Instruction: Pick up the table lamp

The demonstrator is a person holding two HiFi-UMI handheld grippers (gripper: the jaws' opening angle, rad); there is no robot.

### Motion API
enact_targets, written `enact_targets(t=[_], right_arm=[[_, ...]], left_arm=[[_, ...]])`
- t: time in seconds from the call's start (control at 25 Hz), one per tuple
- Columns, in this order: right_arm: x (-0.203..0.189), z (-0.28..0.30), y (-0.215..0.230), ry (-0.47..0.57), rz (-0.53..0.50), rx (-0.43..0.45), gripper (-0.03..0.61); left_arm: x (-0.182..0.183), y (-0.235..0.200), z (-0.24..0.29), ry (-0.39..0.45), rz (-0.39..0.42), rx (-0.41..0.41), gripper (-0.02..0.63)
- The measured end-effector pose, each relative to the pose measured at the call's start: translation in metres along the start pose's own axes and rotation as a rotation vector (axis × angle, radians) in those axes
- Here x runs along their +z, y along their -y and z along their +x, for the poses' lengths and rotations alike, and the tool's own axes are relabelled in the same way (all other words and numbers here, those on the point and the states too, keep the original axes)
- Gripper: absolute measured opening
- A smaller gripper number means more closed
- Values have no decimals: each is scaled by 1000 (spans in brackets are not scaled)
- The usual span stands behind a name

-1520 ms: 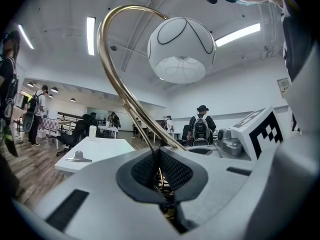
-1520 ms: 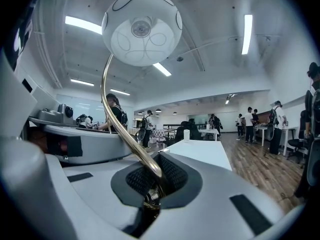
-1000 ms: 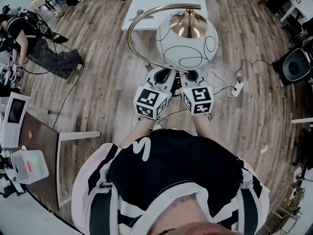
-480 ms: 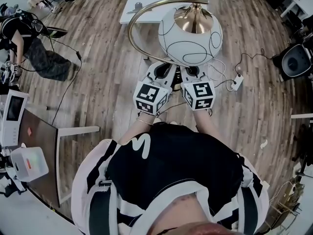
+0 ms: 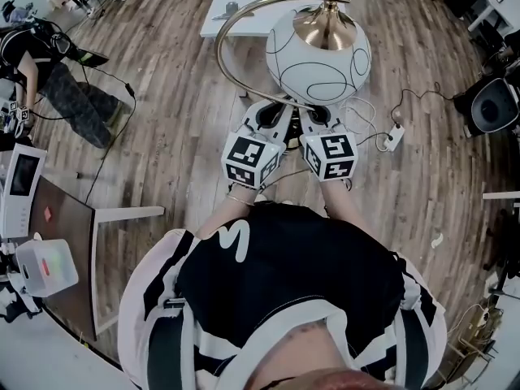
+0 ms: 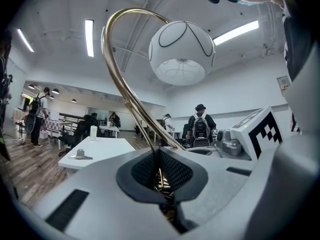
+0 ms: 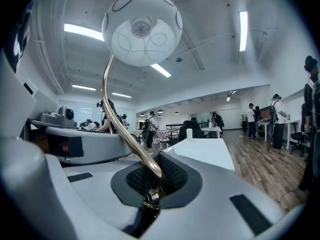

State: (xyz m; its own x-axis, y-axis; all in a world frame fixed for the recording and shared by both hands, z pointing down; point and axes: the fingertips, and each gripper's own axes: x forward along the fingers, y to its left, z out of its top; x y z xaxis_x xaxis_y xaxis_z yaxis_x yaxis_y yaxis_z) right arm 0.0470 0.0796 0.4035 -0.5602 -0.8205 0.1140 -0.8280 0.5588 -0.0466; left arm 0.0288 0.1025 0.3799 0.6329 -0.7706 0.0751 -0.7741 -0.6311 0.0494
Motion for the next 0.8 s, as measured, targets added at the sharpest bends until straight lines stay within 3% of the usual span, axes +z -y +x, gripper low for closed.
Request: enact_targets(t=[0.8], right_arm=[[-1, -2, -2, -3, 5, 21, 17]], left_arm=[[0, 2, -2, 0, 0, 19, 2]])
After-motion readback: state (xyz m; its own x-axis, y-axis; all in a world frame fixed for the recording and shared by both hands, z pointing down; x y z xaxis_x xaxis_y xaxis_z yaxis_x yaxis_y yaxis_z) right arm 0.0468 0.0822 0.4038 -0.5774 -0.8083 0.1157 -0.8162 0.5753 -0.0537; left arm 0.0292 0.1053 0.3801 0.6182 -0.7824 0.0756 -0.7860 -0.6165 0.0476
